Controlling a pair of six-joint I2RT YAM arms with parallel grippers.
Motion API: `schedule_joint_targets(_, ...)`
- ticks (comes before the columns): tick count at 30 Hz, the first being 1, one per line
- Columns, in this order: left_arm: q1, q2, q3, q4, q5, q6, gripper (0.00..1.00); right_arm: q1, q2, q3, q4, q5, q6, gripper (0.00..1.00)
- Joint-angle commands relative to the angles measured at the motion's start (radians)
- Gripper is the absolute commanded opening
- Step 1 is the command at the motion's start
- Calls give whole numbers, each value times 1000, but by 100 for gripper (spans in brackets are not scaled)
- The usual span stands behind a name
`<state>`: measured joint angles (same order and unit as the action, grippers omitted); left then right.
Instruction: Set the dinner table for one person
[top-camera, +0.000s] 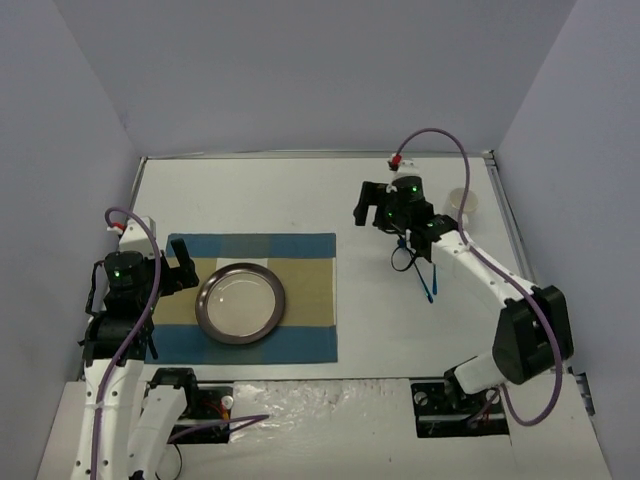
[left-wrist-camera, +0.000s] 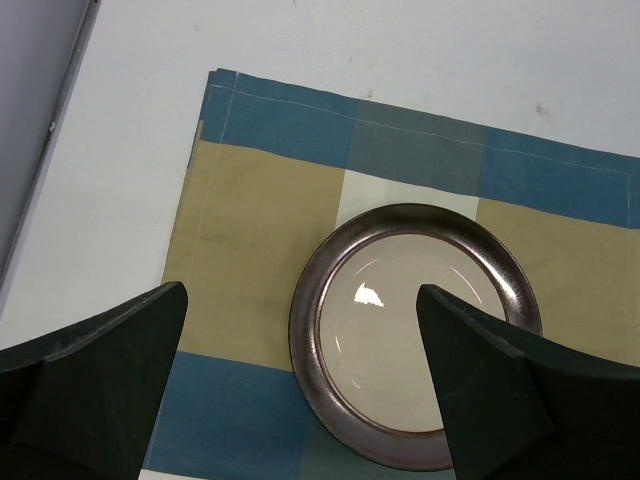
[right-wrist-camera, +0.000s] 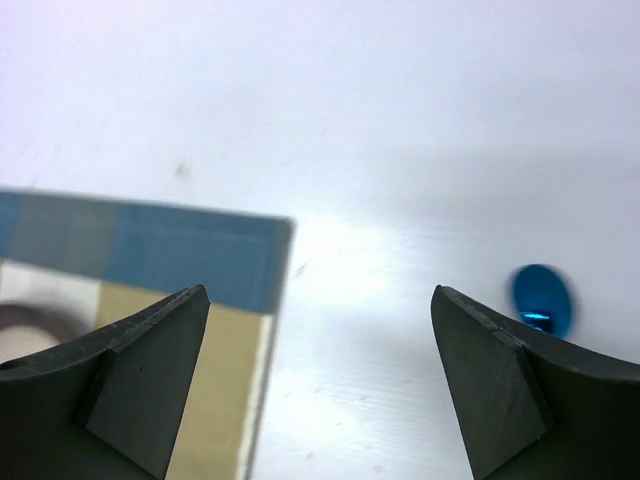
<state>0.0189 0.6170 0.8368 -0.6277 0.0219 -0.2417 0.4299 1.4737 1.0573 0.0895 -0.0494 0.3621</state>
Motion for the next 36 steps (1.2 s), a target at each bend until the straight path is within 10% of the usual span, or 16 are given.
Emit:
schedule_joint_targets(1,0,4,10,45,3,6,97,-72,-109,34,-78,276,-136,92)
schedule_joint_targets(15,-37,-18,13,33,-2,-1,97,-452,-25,84,-136,204,-156,88)
schedule_joint_targets(36,-66,-34,13,23,-13,5,97,-555,213,85,18,72,-310,57)
